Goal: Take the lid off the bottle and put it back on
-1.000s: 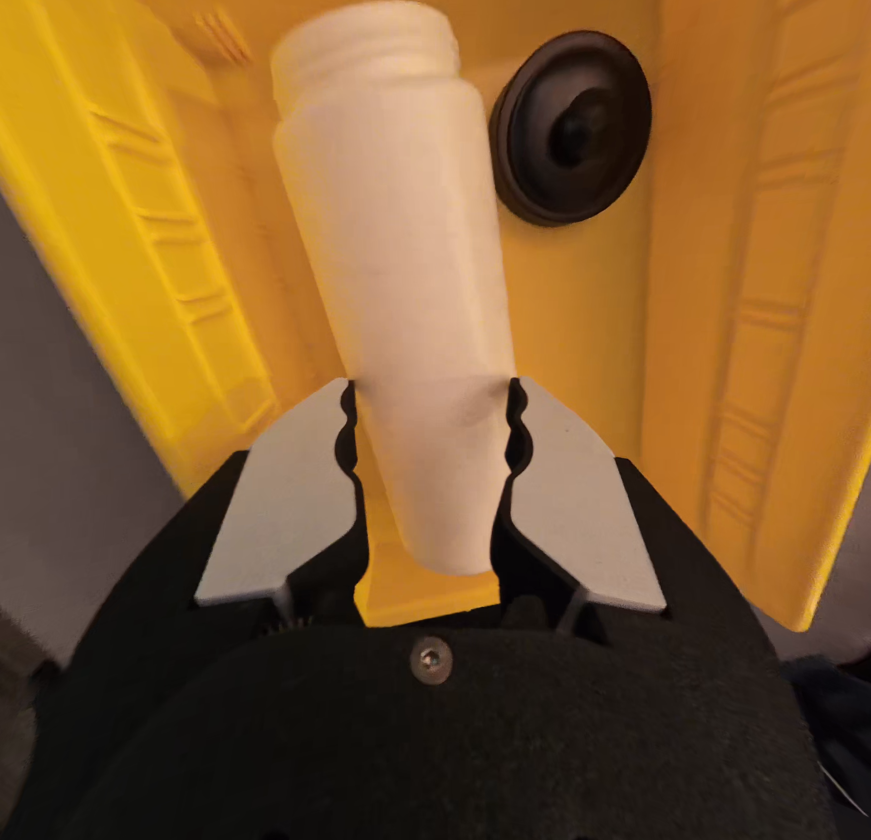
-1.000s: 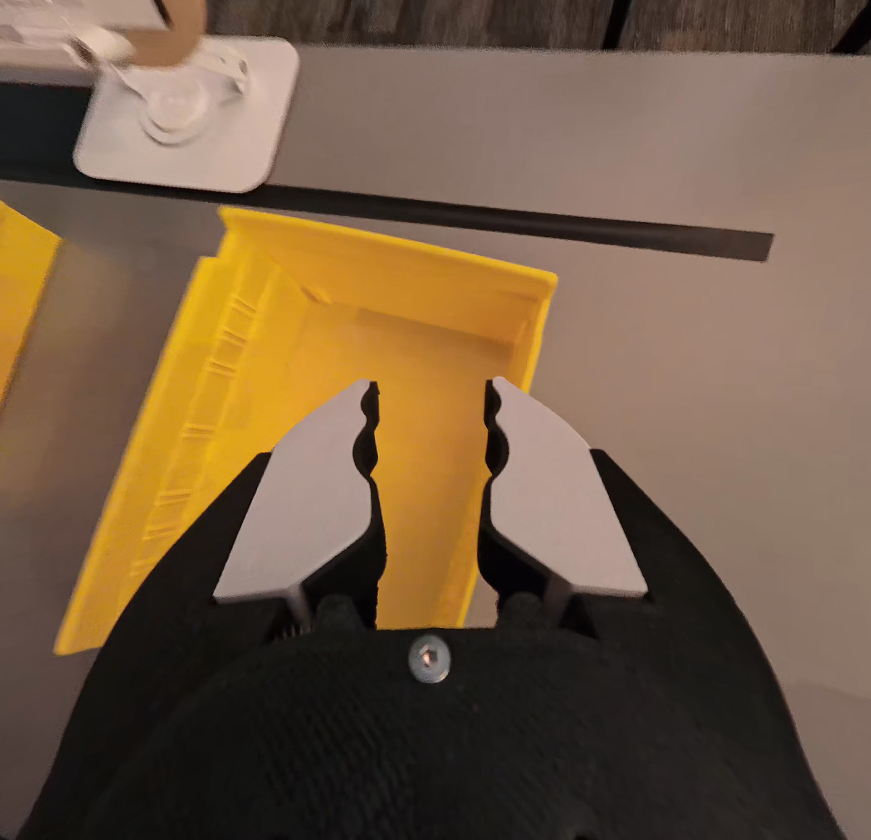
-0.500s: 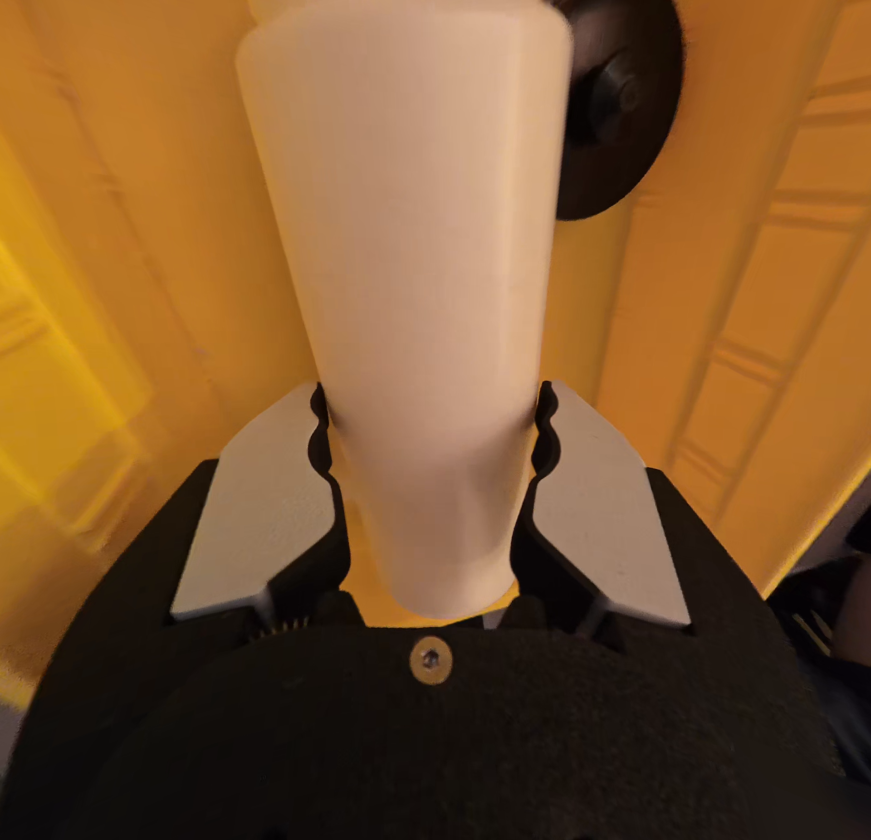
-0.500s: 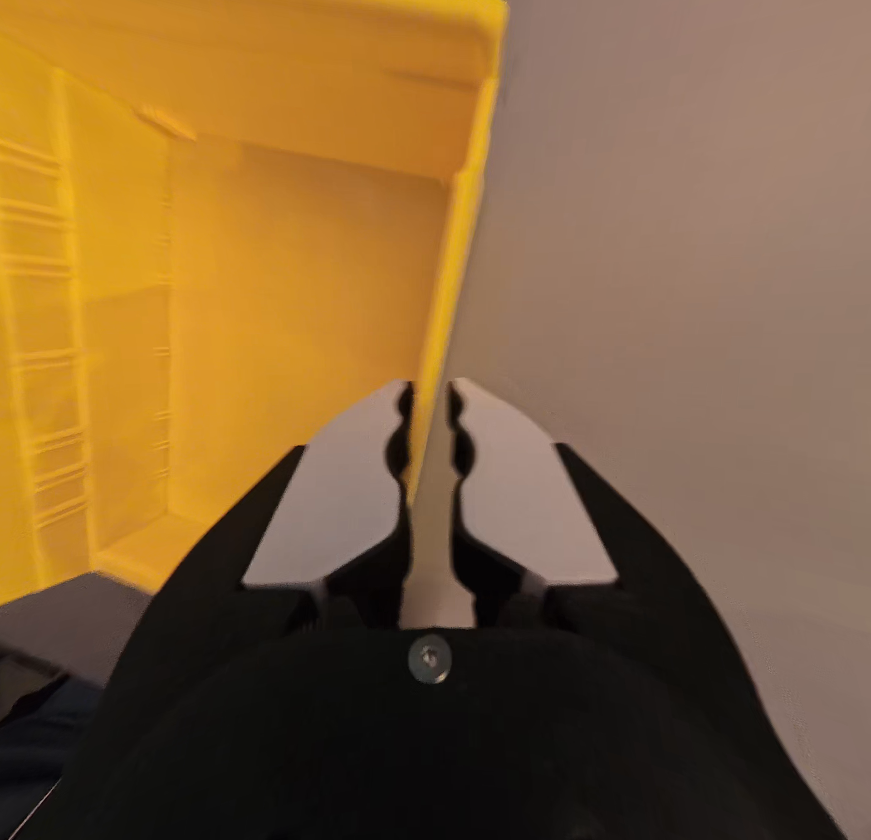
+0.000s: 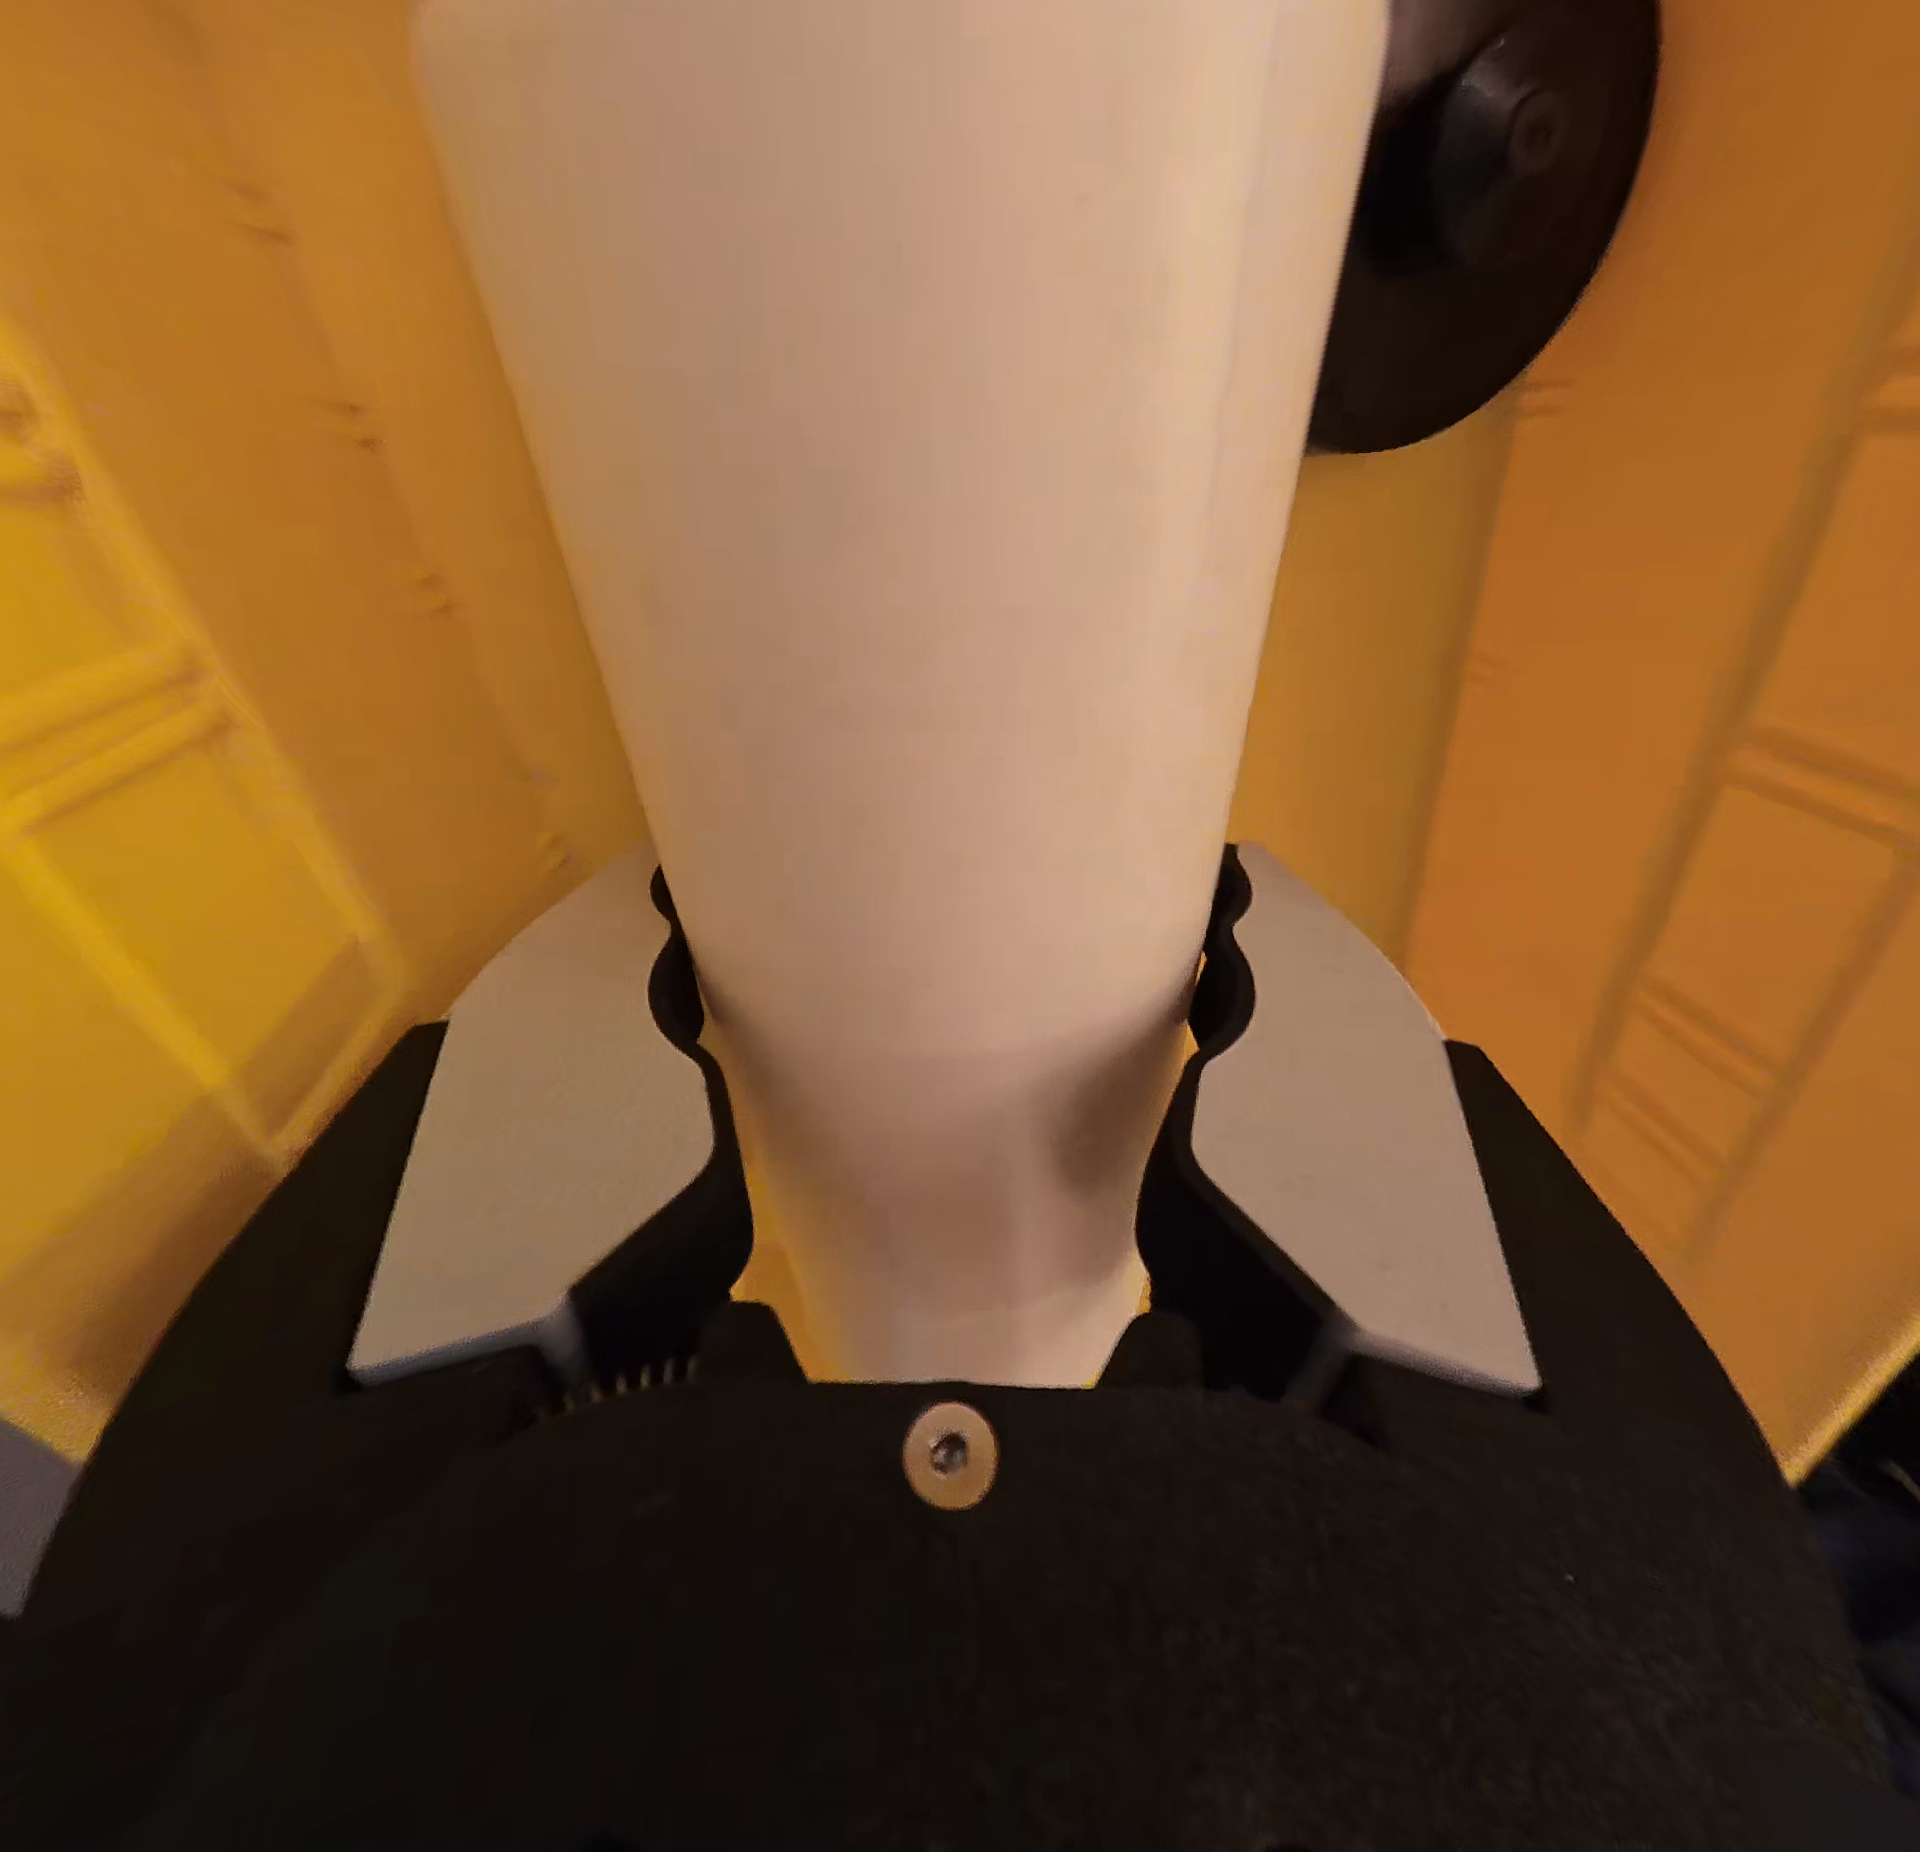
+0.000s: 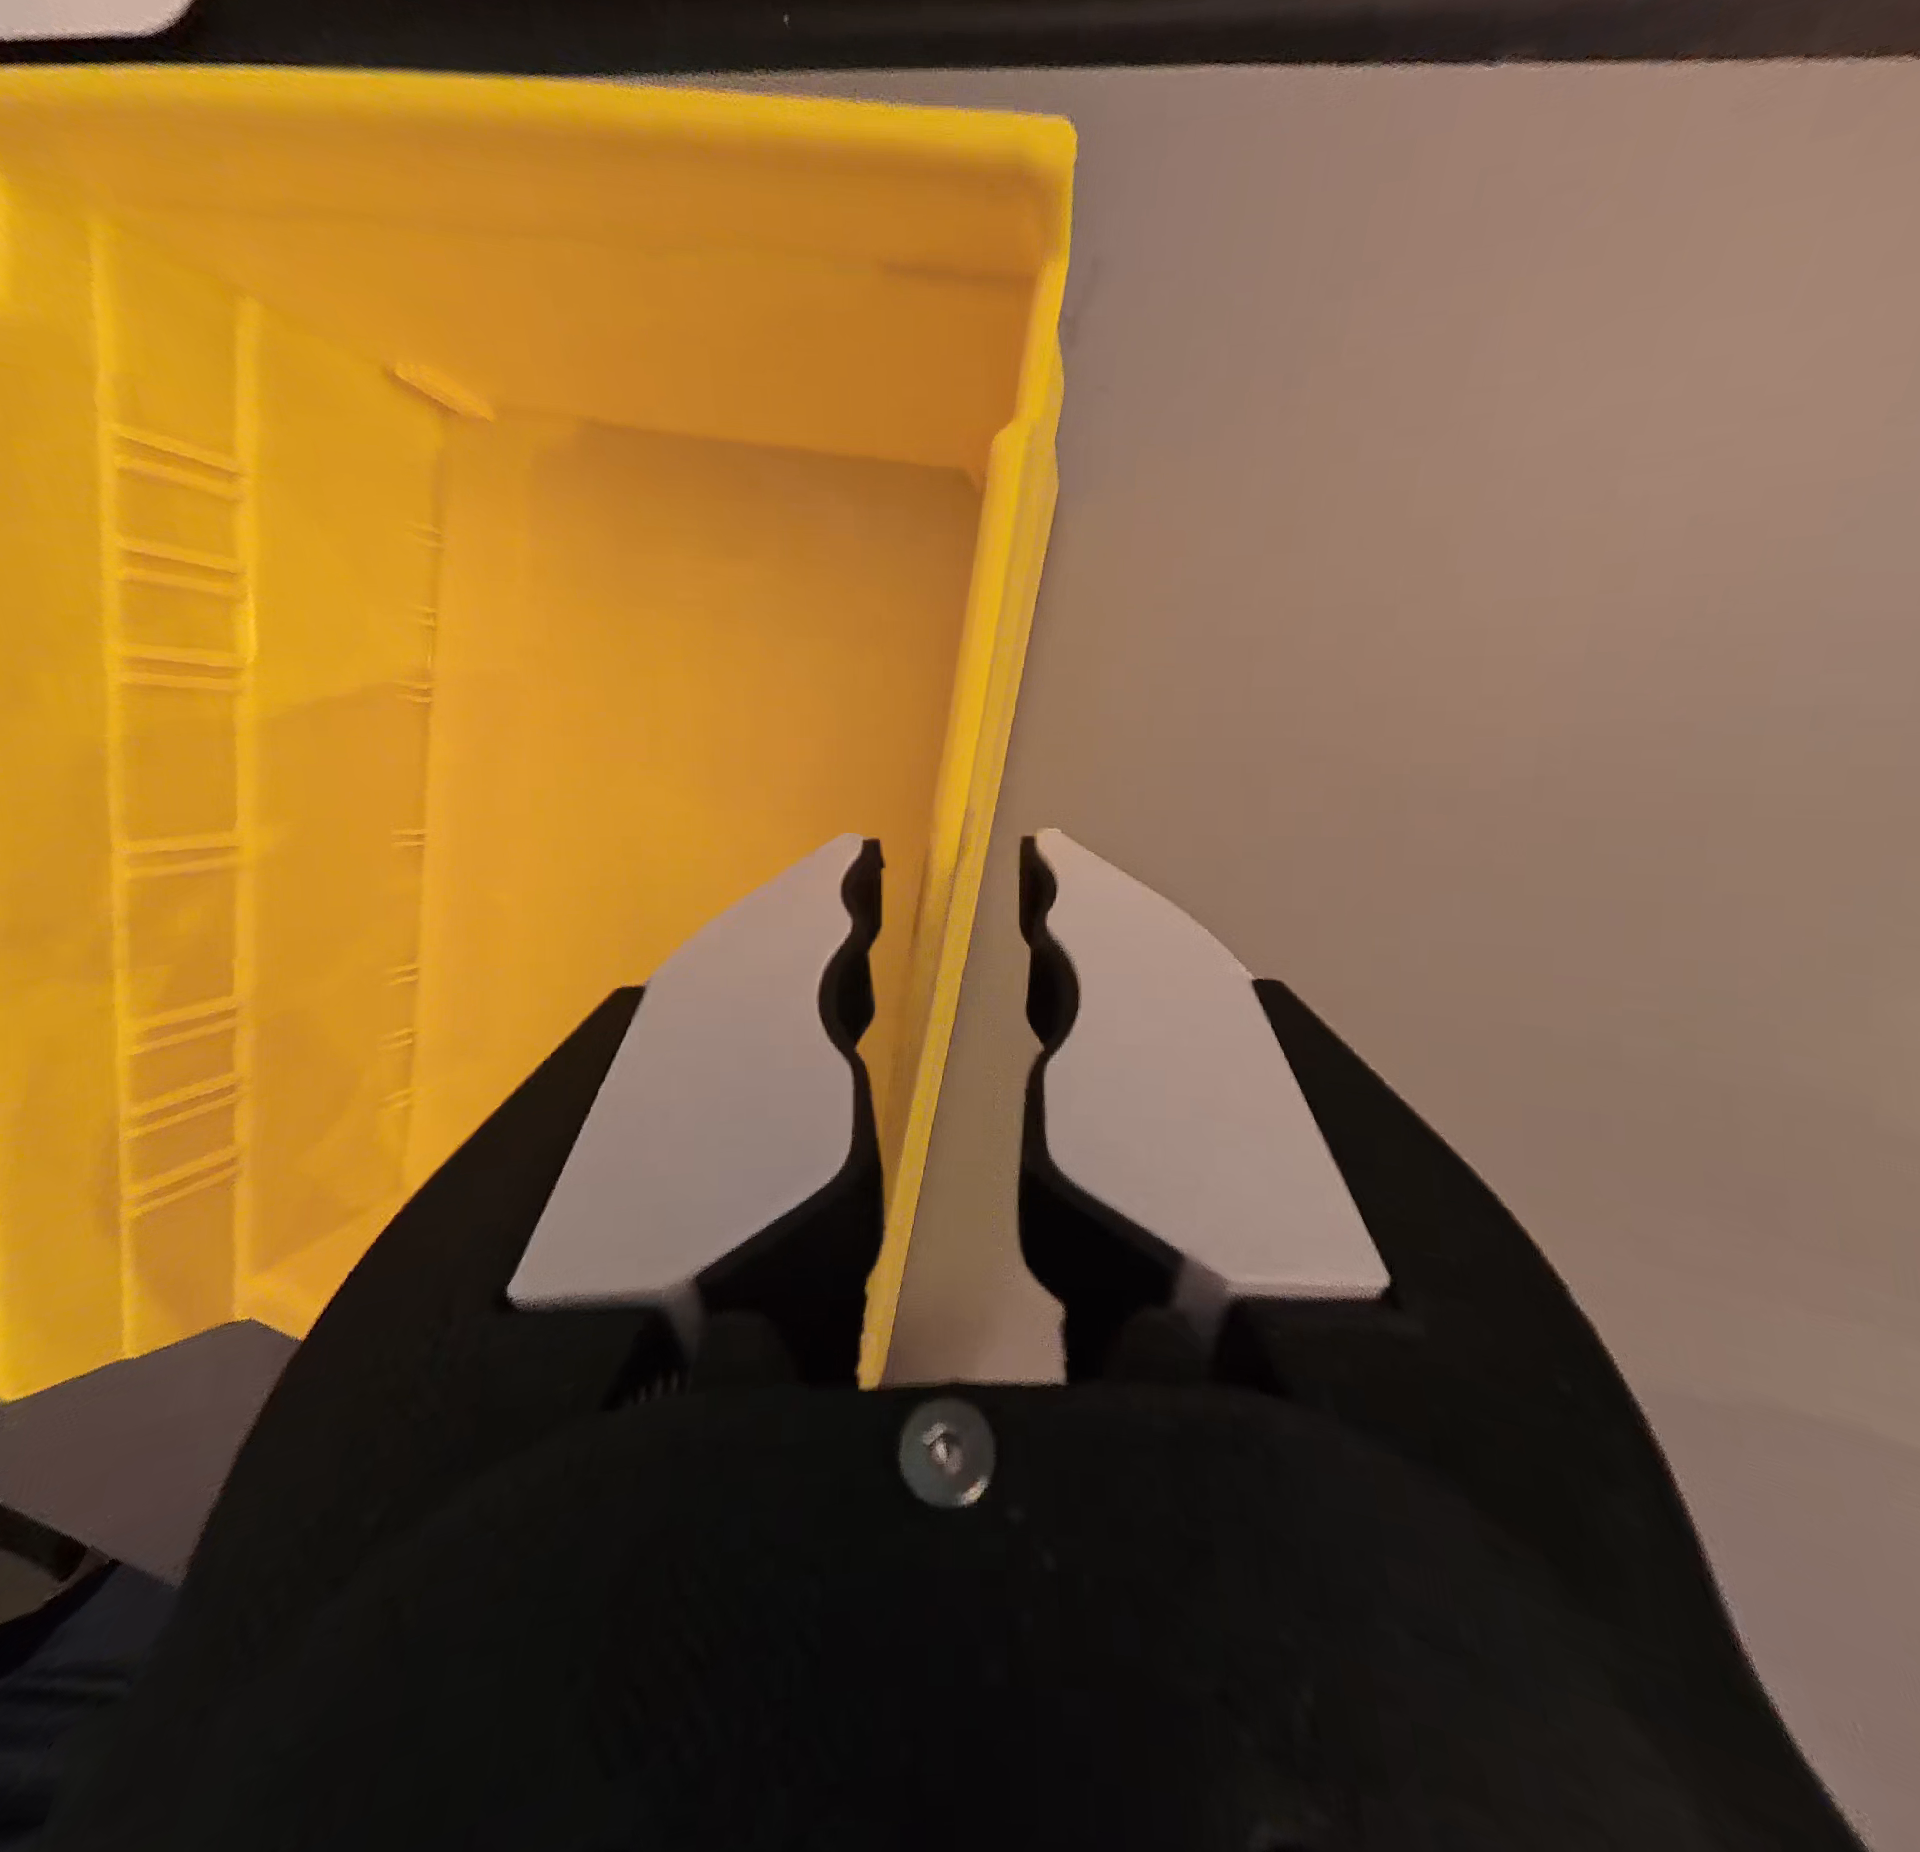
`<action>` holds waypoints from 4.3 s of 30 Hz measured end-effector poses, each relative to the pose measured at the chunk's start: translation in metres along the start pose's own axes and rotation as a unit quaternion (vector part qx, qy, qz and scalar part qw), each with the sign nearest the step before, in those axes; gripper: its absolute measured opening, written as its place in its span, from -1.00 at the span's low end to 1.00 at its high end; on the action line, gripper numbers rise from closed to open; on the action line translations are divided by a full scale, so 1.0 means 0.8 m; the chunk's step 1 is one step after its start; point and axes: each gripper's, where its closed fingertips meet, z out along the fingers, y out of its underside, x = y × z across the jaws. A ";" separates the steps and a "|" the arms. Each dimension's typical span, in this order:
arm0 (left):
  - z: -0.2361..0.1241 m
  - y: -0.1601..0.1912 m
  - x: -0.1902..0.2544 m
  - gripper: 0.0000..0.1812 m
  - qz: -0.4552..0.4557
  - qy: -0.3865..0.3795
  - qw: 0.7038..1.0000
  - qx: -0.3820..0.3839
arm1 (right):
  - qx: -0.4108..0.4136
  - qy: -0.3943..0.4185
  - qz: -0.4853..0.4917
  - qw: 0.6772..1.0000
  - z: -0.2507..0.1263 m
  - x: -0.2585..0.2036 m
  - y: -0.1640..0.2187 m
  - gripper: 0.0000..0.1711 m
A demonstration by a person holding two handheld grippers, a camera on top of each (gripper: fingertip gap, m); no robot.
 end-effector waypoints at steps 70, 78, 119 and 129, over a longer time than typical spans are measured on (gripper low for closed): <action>-0.094 0.025 0.324 0.22 0.257 0.036 0.761 0.594 | 0.268 -0.312 -0.370 0.833 -0.036 -0.446 -0.024 -0.25; -0.207 0.057 0.220 0.08 0.195 -0.032 0.778 0.596 | 0.309 -0.323 -0.358 0.820 -0.071 -0.446 -0.035 -0.15; -0.168 -0.064 0.142 -0.26 0.326 0.074 0.844 0.419 | 0.391 -0.290 -0.345 0.803 -0.173 -0.385 -0.053 -0.20; -0.188 -0.014 0.325 -0.26 0.466 0.100 0.817 0.324 | 0.394 -0.288 -0.319 0.812 -0.172 -0.362 -0.063 -0.20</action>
